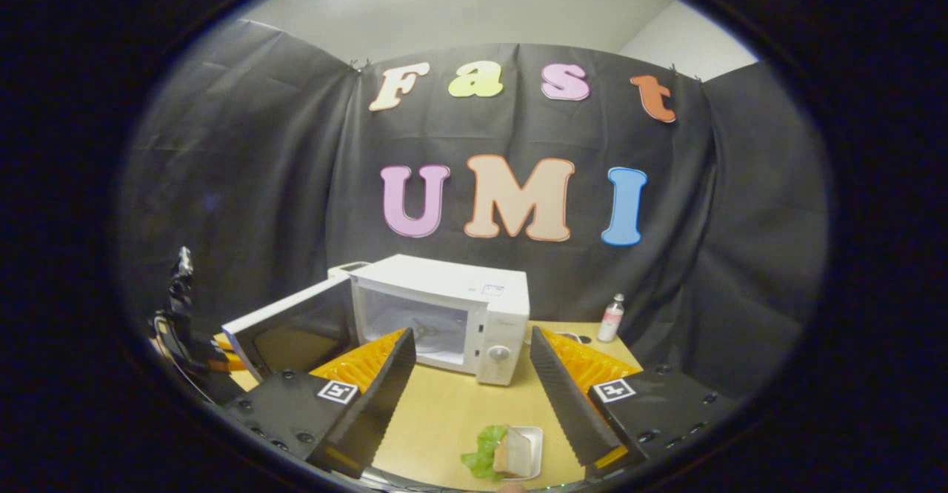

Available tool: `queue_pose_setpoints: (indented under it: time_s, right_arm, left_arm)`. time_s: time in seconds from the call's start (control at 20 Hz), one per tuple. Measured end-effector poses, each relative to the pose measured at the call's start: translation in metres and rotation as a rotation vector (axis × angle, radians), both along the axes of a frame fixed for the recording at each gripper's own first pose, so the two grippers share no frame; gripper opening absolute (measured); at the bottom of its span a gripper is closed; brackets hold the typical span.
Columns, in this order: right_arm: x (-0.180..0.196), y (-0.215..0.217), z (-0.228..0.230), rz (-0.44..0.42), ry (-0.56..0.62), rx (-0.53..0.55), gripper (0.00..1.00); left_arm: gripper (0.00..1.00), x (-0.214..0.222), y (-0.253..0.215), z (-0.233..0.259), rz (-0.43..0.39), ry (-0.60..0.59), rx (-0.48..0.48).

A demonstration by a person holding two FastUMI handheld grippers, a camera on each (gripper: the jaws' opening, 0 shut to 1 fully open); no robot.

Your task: Open the microwave oven with the left hand, put the food in, and close the microwave oven.

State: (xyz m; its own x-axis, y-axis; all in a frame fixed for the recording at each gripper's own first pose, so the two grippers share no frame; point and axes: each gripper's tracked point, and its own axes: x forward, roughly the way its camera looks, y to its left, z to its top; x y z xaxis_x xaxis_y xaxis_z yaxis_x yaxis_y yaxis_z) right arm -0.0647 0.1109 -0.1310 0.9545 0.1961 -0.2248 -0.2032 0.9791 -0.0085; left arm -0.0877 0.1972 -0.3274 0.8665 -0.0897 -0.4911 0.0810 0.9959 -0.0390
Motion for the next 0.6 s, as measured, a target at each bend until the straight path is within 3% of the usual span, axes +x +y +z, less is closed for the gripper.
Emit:
queue_pose_setpoints:
  time_s: [0.2,0.4,0.6]
  right_arm:
    - [-0.004,-0.008,-0.03,-0.04,0.037,-0.011,0.99]
    - [-0.009,-0.01,-0.066,-0.044,0.094,-0.043,0.97]
    - [-0.014,-0.018,-0.105,-0.071,0.173,-0.045,0.97]
  left_arm:
    - [0.04,-0.001,0.002,0.0,0.015,0.0,-0.069]
    - [0.41,-0.002,-0.005,-0.001,0.003,0.018,-0.085]
    - [0.42,-0.006,-0.002,0.004,-0.003,0.003,-0.039]
